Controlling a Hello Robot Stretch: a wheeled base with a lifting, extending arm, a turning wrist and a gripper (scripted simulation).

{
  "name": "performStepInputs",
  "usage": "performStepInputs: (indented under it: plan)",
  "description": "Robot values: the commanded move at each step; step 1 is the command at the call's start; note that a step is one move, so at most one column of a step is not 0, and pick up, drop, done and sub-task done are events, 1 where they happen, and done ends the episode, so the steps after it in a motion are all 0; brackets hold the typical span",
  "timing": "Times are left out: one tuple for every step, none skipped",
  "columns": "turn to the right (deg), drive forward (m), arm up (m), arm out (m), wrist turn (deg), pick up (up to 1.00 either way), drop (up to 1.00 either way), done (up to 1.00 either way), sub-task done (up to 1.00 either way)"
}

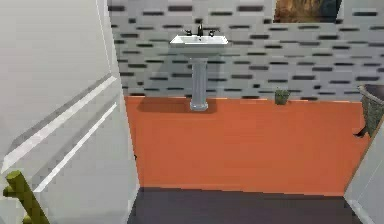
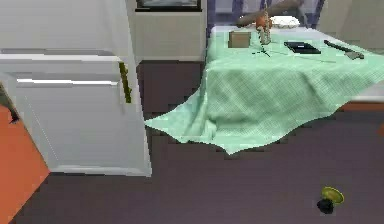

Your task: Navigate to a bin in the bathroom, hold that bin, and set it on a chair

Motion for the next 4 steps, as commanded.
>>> performStepInputs:
  plan:
    - [0.0,1.0,0.0,0.0,0.0,0.0,0.0,0.0,0.0]
    - [-6.0,0.0,0.0,0.0,0.0,0.0,0.0,0.0,0.0]
    - [0.0,0.45,0.0,0.0,0.0,0.0,0.0,0.0,0.0]
    - [-24.0,0.0,0.0,0.0,0.0,0.0,0.0,0.0,0.0]
